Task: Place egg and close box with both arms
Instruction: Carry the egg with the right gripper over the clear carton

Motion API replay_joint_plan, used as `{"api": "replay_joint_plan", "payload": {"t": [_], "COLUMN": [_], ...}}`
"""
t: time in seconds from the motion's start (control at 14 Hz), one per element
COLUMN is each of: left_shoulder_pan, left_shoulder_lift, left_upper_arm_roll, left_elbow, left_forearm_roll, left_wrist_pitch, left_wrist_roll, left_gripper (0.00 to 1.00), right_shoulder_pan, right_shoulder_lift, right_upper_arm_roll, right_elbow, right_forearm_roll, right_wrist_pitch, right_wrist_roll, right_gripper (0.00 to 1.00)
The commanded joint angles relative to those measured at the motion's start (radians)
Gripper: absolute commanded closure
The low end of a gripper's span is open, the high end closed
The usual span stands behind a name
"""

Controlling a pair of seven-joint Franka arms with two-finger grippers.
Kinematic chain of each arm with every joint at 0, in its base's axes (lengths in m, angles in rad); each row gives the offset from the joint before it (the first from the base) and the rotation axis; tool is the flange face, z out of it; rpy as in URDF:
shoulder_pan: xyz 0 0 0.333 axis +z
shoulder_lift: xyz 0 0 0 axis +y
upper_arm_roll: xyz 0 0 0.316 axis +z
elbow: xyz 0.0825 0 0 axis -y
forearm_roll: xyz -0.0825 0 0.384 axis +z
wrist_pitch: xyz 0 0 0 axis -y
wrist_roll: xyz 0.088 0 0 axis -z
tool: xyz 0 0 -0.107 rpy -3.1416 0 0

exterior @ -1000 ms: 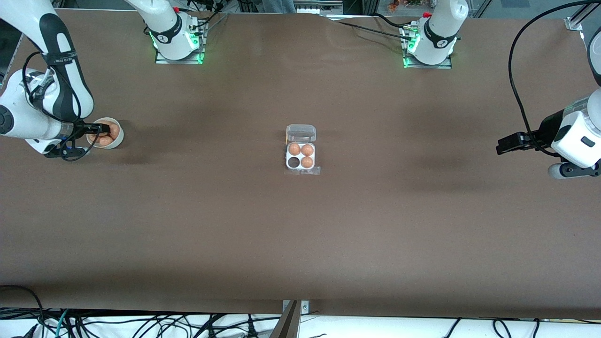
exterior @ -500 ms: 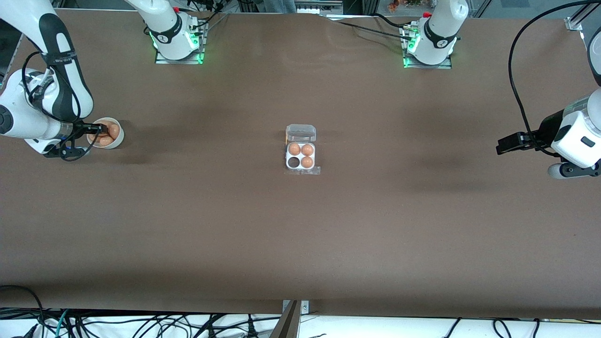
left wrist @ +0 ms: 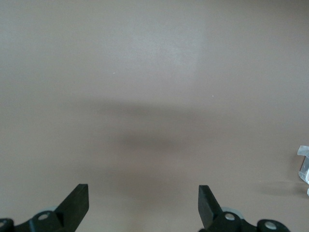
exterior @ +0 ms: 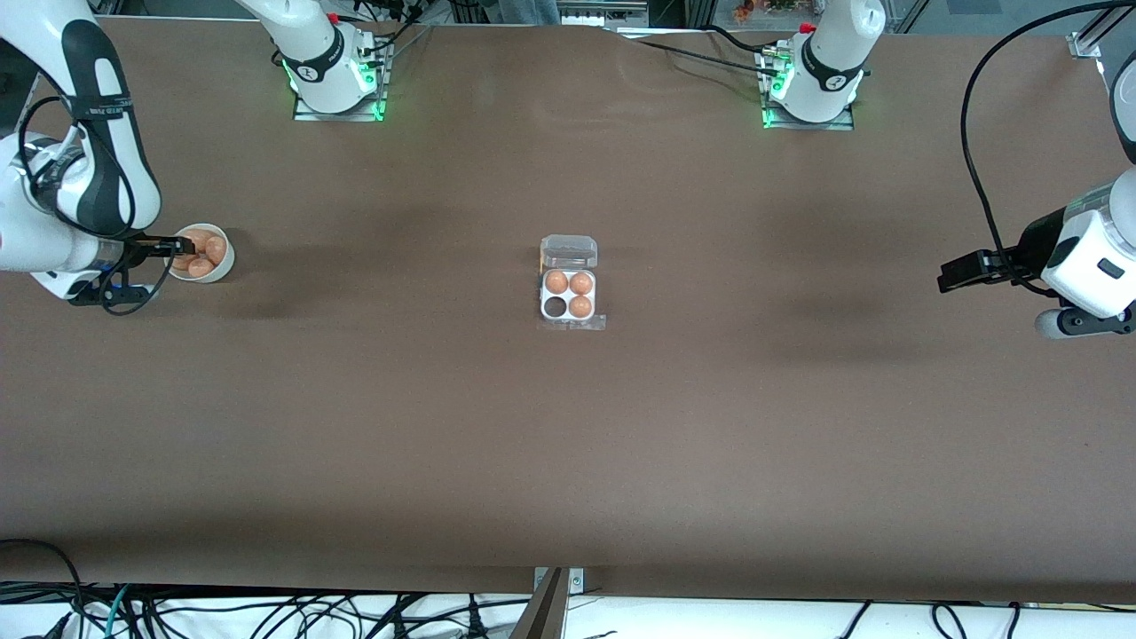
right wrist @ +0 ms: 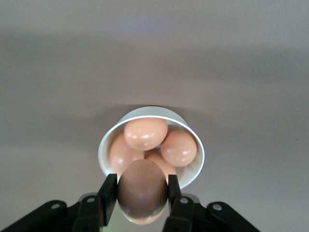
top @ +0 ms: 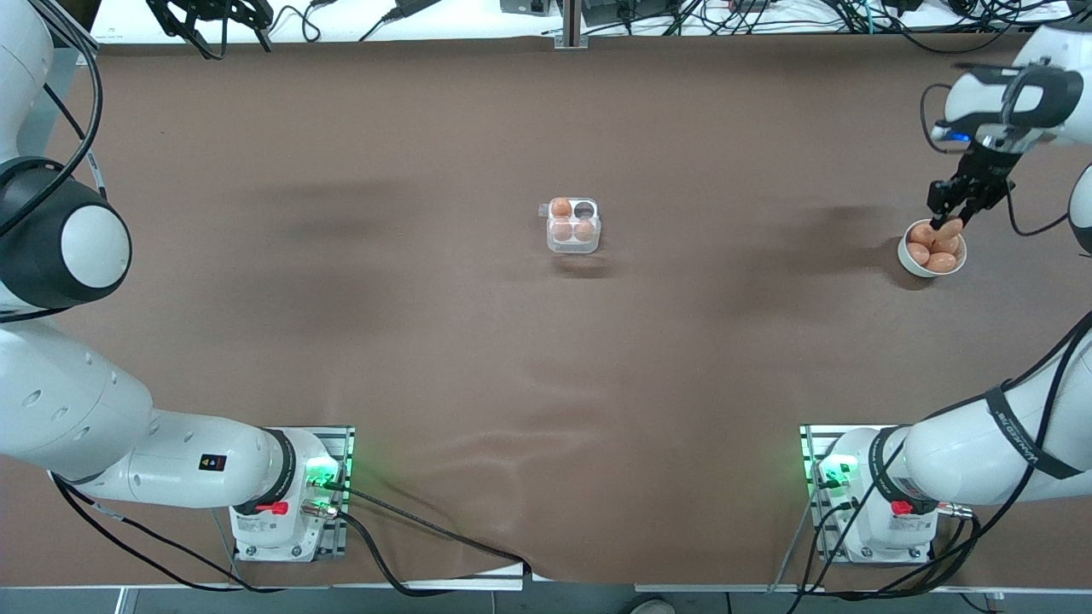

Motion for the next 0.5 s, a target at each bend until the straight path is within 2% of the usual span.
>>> {"api": "replay_joint_plan", "payload": {"t": [0.0, 0.21, 0.43], "left_shoulder_pan": [0.004, 0.004, 0.004], "left_shoulder_lift": [-0.006, -0.006, -0.006], "left_upper_arm_roll": [-0.002, -0.002, -0.002], "left_elbow": [-0.002, -0.002, -0.002], "left_forearm_roll": [-0.004, -0.004, -0.004], "left_wrist_pitch": [-0.004, -0.004, -0.004], "left_wrist_roll": [0.016, 0.016, 0.016], "left_gripper": [0.0, 0.0, 0.0], "right_shoulder_pan": [0.079, 0.208, 0.354], "right_shoulder_lift": [-0.001, -0.001, 0.021], "right_upper_arm_roll": [0.004, 0.005, 0.005], "right_elbow": [0.085, 0.126, 0.171], "right_forearm_roll": [0.002, 0.023, 0.121], "right_wrist_pitch": [-0.078, -0.082, -0.081], "right_wrist_roll": [0.083, 0.224, 0.395], "right_gripper": [0.7, 0.7, 0.69]}}
